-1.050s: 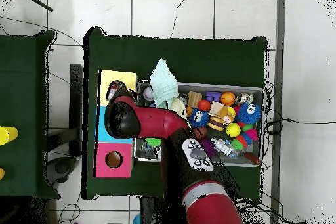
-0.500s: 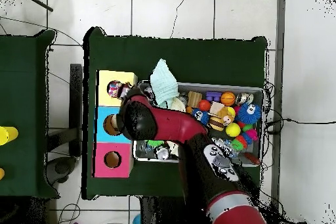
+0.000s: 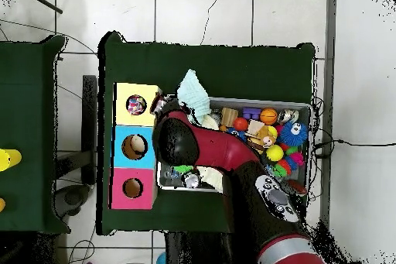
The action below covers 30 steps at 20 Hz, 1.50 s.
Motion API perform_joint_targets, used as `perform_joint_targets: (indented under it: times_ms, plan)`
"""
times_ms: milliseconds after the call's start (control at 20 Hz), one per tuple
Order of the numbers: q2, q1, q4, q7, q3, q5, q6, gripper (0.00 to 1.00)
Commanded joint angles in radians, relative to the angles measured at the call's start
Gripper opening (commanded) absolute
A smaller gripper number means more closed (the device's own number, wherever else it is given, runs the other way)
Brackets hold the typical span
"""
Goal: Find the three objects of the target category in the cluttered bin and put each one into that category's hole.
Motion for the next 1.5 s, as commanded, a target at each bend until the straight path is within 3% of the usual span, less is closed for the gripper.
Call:
perform_joint_targets:
  times_ms: [50, 350, 900, 1000, 1200, 1500]
  plan:
    - [0.03, 0.021, -0.018, 0.102, -0.045, 0.008, 0.121, 1.0]
    - [0.046, 0.036, -0.044, 0.101, -0.068, 0.019, 0.141, 1.0]
    - [0.02, 0.02, -0.001, 0.109, -0.048, 0.002, 0.092, 1.0]
    - [0.027, 0.009, -0.001, 0.108, -0.027, -0.003, 0.077, 1.0]
    - [0.03, -0.052, 0.017, 0.115, 0.085, -0.022, 0.013, 1.0]
    - [0.033, -0.076, 0.015, 0.122, 0.155, -0.019, 0.003, 1.0]
